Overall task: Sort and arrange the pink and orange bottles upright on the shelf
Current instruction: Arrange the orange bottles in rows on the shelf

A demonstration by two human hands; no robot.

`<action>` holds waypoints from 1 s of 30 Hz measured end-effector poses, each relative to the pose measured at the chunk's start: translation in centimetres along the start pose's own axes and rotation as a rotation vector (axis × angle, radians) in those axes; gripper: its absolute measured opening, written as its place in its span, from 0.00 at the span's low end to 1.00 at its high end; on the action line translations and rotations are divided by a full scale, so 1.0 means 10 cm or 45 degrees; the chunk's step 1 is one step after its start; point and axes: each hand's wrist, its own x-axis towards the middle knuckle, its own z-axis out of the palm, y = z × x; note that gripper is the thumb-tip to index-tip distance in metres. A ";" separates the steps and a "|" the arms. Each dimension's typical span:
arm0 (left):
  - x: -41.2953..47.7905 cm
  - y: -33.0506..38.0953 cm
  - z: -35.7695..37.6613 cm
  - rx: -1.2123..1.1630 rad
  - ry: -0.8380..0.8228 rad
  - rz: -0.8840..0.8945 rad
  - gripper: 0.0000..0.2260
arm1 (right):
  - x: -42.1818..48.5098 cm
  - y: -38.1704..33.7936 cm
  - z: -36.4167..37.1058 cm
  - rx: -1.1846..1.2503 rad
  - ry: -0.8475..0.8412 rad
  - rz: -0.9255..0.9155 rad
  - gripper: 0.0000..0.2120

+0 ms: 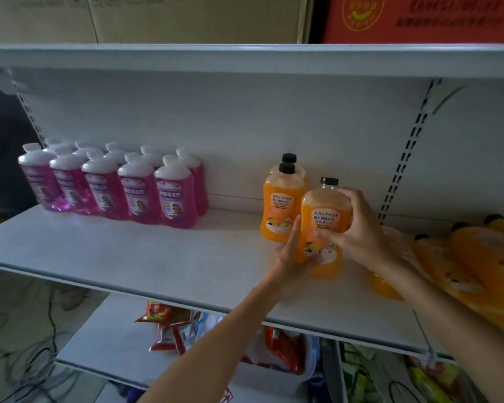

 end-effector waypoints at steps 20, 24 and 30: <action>-0.04 -0.09 -0.10 0.867 -0.030 0.127 0.10 | 0.20 0.26 0.10 -0.136 0.133 0.030 0.40; -0.04 -0.11 -0.09 0.902 -0.027 0.151 0.13 | 0.31 0.31 0.15 -0.172 0.155 0.020 0.39; -0.05 -0.13 -0.09 0.936 -0.038 0.159 0.14 | 0.47 0.43 0.25 -0.197 0.207 0.009 0.38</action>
